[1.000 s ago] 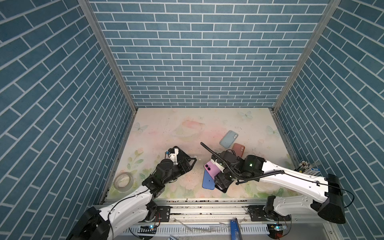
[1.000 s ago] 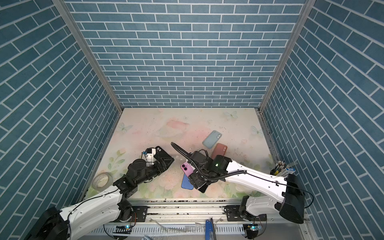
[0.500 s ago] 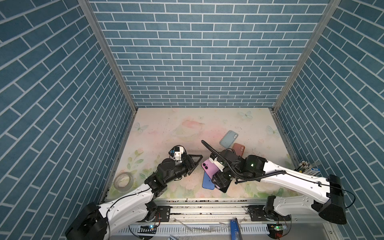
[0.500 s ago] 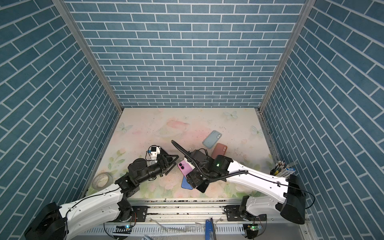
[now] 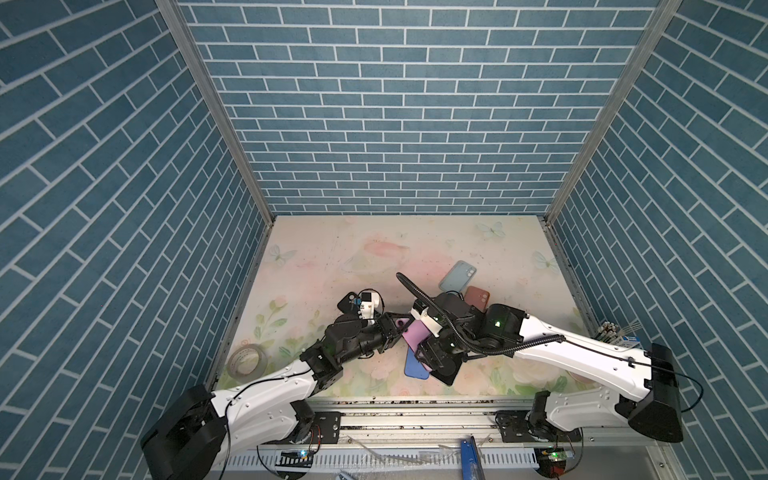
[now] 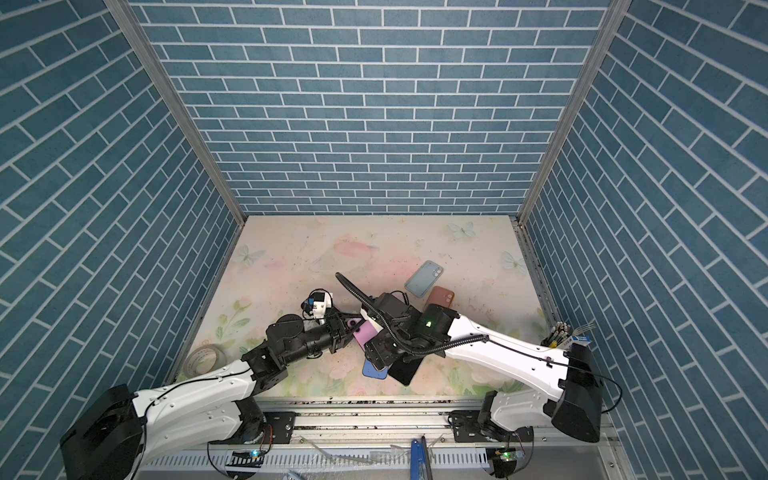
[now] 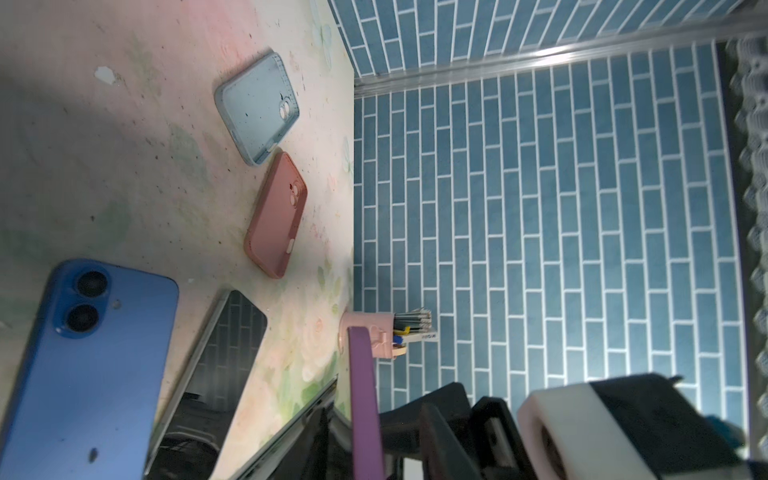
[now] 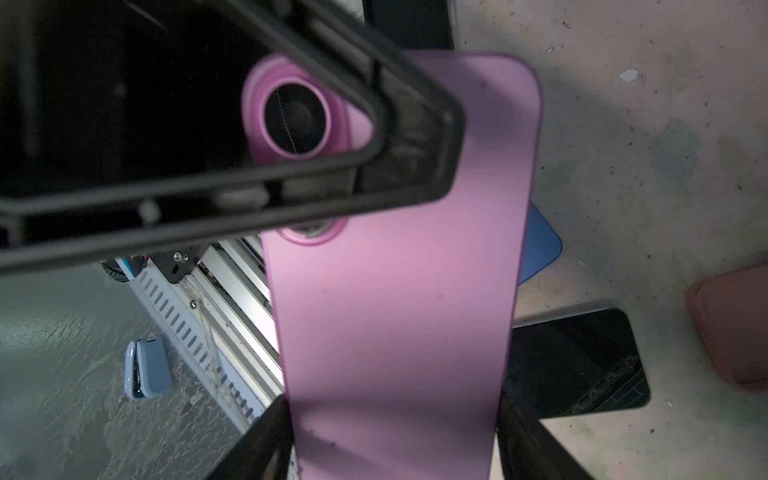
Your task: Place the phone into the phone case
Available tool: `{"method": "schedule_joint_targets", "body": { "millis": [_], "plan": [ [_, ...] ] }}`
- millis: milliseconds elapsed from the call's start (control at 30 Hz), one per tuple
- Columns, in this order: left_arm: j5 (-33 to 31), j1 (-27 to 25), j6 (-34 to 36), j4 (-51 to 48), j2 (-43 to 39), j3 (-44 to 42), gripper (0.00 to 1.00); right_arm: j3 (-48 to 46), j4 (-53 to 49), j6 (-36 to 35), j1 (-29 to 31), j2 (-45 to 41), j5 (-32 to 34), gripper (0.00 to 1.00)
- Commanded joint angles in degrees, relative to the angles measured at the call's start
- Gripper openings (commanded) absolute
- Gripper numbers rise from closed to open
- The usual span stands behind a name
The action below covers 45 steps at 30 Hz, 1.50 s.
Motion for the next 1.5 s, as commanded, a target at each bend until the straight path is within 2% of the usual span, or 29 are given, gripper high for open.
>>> {"method": "schedule_joint_targets", "body": {
  "millis": [0,67,100,167,333,400,433,500,533,567,633,767,800,867,1000,1067,1167,1233,1367,1467],
  "plan": [
    [-0.66,-0.44,-0.09,2.82,-0.29,0.45,0.13,2.65,0.74,-1.70,-0.19,0.06,-0.30,0.63],
    [-1.17,-0.44,-0.17,2.59,-1.05,0.06,0.03,2.77,0.23,-1.63,-0.14,-0.48,0.09,0.71],
    [-1.52,-0.44,-0.29,2.11,-1.70,-0.15,0.00,2.80,-0.13,-1.55,-0.18,-0.93,1.12,0.80],
    [-2.76,-0.42,-0.17,0.30,-3.20,-0.37,0.00,2.64,-0.69,-1.37,-0.13,-2.43,3.07,0.94],
    [-7.98,-0.35,0.54,-8.15,-8.21,1.29,0.00,-0.57,2.40,-1.72,0.31,-10.92,6.12,0.99],
    [-12.21,-0.33,0.00,-20.51,-11.46,5.06,0.00,-2.35,3.63,-2.24,0.98,-15.07,8.25,0.97],
    [-15.05,-0.38,-0.77,-29.41,-12.83,8.29,0.00,-2.80,3.73,-2.98,1.55,-16.47,9.32,0.96],
    [-21.18,-0.52,-5.04,-53.36,-13.80,18.42,0.00,-3.57,3.99,-5.75,3.67,-18.87,12.63,0.94],
    [-23.07,-0.45,-6.06,-61.06,-13.28,22.54,0.00,-4.36,4.81,-7.98,4.89,-19.70,13.58,0.93],
    [-24.93,-0.44,-6.42,-66.94,-12.48,26.53,0.00,-5.30,5.96,-11.22,6.78,-20.52,14.71,0.91],
    [-25.91,-0.37,-7.78,-71.98,-10.98,31.09,0.00,-8.00,9.19,-19.40,11.31,-21.57,18.80,0.88],
    [-23.11,-0.44,-14.55,-67.20,-9.65,31.74,0.00,-15.41,21.23,-38.96,20.29,-22.30,27.86,0.83],
    [-22.43,-0.44,-16.20,-65.72,-9.39,31.39,0.00,-16.97,25.77,-42.48,21.52,-22.30,30.58,0.82],
    [-21.32,-0.44,-17.74,-64.25,-8.78,31.50,0.00,-19.34,32.60,-47.21,22.30,-22.82,33.38,0.75],
    [-20.12,-0.44,-18.03,-64.97,-8.01,32.93,0.00,-22.81,42.46,-51.15,22.31,-25.41,37.03,0.60],
    [-19.91,-0.39,-18.22,-64.91,-8.29,32.90,0.00,-24.94,45.45,-54.05,22.25,-27.27,35.93,0.52],
    [-19.23,-0.44,-18.66,-63.68,-8.80,32.20,0.00,-29.64,50.69,-59.45,22.26,-30.48,30.41,0.52],
    [-18.42,-0.44,-19.19,-62.77,-8.81,31.76,0.00,-31.84,53.88,-59.90,22.25,-31.89,27.87,0.53],
    [-17.31,-0.44,-19.52,-61.96,-8.55,31.36,0.00,-31.28,51.67,-59.65,22.31,-31.70,26.26,0.48],
    [-16.55,-0.44,-19.83,-61.27,-8.36,31.18,0.00,-30.90,51.72,-58.82,22.22,-29.68,27.39,0.48]
  ]
}}
